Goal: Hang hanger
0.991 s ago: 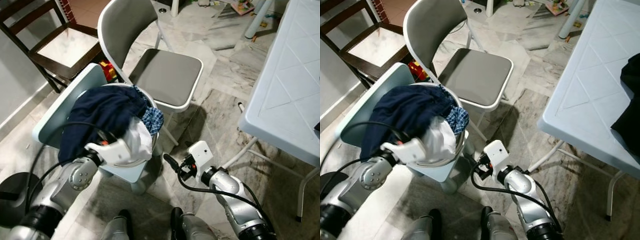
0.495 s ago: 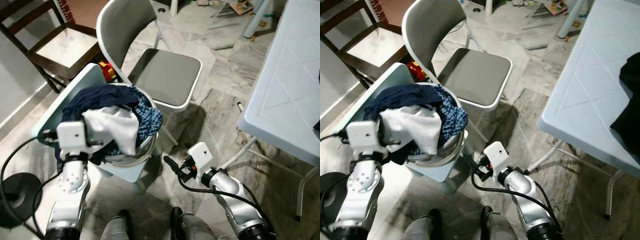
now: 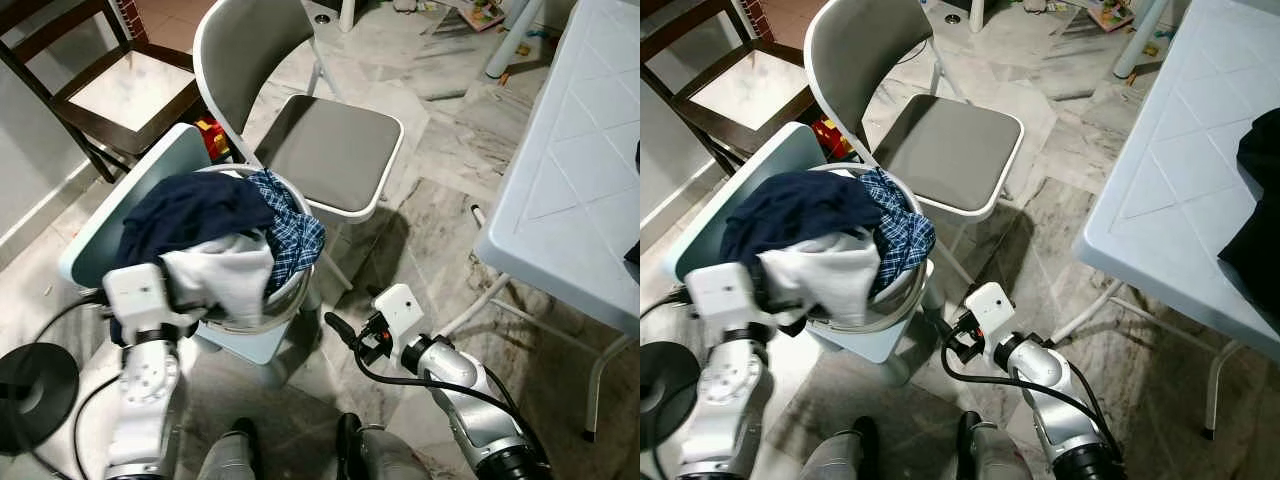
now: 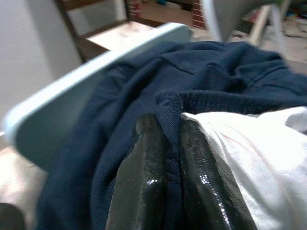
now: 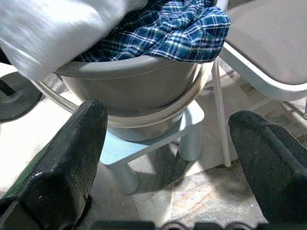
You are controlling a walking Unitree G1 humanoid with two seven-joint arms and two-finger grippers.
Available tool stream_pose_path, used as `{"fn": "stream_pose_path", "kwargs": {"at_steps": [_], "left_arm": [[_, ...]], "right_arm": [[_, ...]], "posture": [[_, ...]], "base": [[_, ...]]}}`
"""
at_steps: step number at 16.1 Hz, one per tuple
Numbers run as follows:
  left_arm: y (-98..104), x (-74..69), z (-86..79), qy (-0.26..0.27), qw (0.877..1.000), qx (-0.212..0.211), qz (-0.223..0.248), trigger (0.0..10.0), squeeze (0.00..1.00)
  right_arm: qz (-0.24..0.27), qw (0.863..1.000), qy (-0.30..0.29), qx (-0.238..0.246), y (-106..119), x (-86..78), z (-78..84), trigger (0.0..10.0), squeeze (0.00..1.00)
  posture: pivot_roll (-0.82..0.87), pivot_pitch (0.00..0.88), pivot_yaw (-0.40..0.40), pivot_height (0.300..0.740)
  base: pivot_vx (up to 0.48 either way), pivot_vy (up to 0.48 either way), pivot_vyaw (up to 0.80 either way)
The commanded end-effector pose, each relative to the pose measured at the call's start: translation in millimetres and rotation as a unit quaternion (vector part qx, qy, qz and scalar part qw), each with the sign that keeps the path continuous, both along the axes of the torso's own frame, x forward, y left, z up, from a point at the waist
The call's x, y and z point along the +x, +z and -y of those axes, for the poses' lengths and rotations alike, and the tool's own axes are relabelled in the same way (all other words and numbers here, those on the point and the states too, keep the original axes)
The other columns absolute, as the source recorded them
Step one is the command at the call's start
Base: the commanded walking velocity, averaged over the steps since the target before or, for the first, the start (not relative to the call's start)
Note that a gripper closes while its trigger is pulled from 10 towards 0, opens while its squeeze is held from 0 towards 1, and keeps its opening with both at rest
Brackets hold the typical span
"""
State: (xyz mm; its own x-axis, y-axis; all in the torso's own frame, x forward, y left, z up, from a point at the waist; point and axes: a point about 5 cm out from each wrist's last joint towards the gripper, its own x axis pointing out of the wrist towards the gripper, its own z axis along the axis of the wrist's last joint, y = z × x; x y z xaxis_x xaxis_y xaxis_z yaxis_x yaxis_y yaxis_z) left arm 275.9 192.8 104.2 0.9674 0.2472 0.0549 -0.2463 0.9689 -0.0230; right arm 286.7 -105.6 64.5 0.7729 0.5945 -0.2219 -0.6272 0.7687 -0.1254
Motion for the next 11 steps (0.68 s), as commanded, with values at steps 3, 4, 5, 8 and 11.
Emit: {"fn": "stream_pose_path", "kwargs": {"at_steps": [3,4,5,8,11], "left_arm": [[4.4,-3.7,2.8,-0.021,0.996,0.08,0.013,10.0,1.0],[6.6,-3.7,4.6,-0.029,0.994,0.1,0.019,10.0,1.0],[10.5,-4.8,7.3,-0.037,0.989,0.137,0.028,10.0,1.0],[18.3,-10.9,8.8,-0.043,0.976,0.207,0.054,10.0,1.0],[18.7,-20.8,12.5,-0.06,0.968,0.235,0.061,10.0,0.0]], "right_arm": [[-0.011,1.0,0.001,-0.006,-6.6,-4.0,0.9,10.0,0.0],[-0.011,1.0,0.001,-0.006,-6.7,-4.0,1.0,10.0,0.0],[-0.012,1.0,0.0,-0.006,-6.7,-3.9,1.4,10.0,0.0],[-0.012,1.0,-0.001,-0.005,-6.7,-3.3,1.2,10.0,0.0],[-0.013,1.0,0.0,-0.006,-7.3,-3.4,1.0,10.0,0.0]], "posture": [[0.04,0.295,-0.043,0.74],[0.04,0.295,-0.043,0.74],[0.04,0.296,-0.042,0.74],[0.04,0.298,-0.041,0.74],[0.04,0.3,-0.041,0.74]], "base": [[0.0,0.0,0.0],[0.0,0.0,0.0],[0.0,0.0,0.0],[0.0,0.0,0.0],[0.0,0.0,0.0]]}}
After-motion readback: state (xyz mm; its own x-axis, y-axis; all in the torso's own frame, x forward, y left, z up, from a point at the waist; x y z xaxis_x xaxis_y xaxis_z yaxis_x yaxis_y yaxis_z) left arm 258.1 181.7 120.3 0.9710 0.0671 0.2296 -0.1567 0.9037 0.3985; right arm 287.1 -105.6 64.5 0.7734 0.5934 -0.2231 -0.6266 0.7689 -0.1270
